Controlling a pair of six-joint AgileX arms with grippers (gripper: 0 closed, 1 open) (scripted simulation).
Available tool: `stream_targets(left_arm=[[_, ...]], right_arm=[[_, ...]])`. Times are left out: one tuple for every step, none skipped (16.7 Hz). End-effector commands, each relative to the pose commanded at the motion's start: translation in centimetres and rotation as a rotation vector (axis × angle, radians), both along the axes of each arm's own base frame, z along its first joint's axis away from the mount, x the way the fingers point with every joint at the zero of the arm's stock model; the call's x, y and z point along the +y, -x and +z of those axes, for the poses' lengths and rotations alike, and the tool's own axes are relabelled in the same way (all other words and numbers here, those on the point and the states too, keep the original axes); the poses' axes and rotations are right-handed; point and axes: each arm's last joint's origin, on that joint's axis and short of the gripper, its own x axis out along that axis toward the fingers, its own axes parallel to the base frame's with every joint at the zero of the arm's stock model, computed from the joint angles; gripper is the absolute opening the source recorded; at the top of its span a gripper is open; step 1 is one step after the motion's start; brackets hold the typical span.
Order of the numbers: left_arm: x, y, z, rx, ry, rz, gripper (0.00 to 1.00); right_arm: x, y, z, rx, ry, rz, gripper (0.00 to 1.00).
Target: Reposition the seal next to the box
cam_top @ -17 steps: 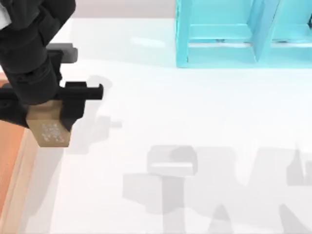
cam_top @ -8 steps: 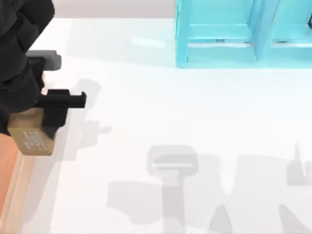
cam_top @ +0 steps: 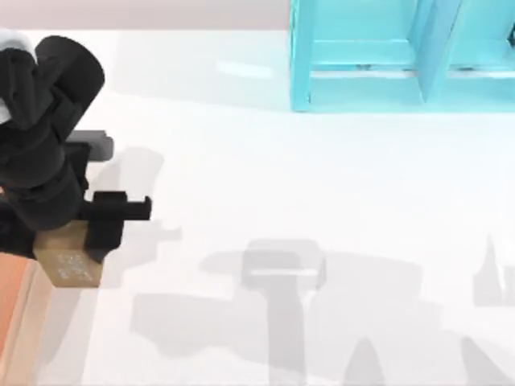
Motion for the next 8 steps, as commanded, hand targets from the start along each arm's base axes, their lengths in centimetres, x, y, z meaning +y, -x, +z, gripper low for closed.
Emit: stream_targets(left_arm=[[0.0, 0.0, 0.0, 0.0, 0.0, 0.0, 0.0], [0.0, 0.0, 0.0, 0.0, 0.0, 0.0, 0.0], [0.0, 0.0, 0.0, 0.0, 0.0, 0.0, 0.0], [0.0, 0.0, 0.0, 0.0, 0.0, 0.0, 0.08], [0.0, 0.0, 0.0, 0.0, 0.0, 0.0, 0.15], [0.0, 0.0, 0.0, 0.0, 0.0, 0.0, 0.23], [0.0, 0.0, 0.0, 0.0, 0.0, 0.0, 0.3], [0.0, 0.0, 0.0, 0.0, 0.0, 0.0, 0.38]], right_arm=[[0.0, 0.0, 0.0, 0.0, 0.0, 0.0, 1.0], [0.0, 0.0, 0.0, 0.0, 0.0, 0.0, 1.0], [0.0, 0.0, 0.0, 0.0, 0.0, 0.0, 1.0], [0.0, 0.0, 0.0, 0.0, 0.0, 0.0, 1.0], [0.0, 0.0, 0.0, 0.0, 0.0, 0.0, 1.0], [0.0, 0.0, 0.0, 0.0, 0.0, 0.0, 1.0], [0.0, 0.0, 0.0, 0.0, 0.0, 0.0, 1.0], [0.0, 0.0, 0.0, 0.0, 0.0, 0.0, 1.0]])
